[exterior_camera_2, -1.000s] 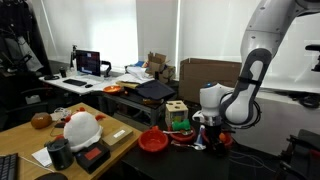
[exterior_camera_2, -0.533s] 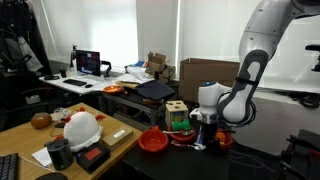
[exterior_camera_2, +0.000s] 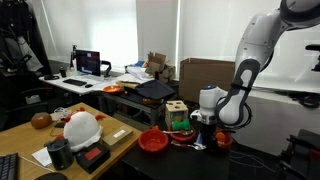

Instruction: Pick the fork and put it in the bowl

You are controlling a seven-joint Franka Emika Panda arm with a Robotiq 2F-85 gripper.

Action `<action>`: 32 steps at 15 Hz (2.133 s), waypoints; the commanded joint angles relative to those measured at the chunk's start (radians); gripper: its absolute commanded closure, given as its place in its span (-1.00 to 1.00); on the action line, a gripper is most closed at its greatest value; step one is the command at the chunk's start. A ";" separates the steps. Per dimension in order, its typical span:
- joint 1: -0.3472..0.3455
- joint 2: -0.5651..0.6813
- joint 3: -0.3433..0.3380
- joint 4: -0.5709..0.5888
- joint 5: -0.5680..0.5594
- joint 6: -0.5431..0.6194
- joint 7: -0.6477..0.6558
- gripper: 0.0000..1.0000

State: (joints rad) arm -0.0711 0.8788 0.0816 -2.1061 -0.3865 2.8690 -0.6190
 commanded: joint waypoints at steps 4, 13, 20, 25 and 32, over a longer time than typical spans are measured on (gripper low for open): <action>-0.062 0.133 0.039 0.147 0.002 0.031 -0.079 -1.00; -0.086 0.199 0.066 0.261 0.014 -0.021 -0.089 -0.45; -0.106 0.194 0.079 0.305 0.045 -0.082 -0.081 0.63; -0.116 0.189 0.087 0.305 0.077 -0.162 -0.079 1.00; -0.103 0.160 0.060 0.262 0.128 -0.267 -0.053 -0.20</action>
State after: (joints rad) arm -0.1694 1.0468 0.1512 -1.8163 -0.2810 2.6447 -0.6667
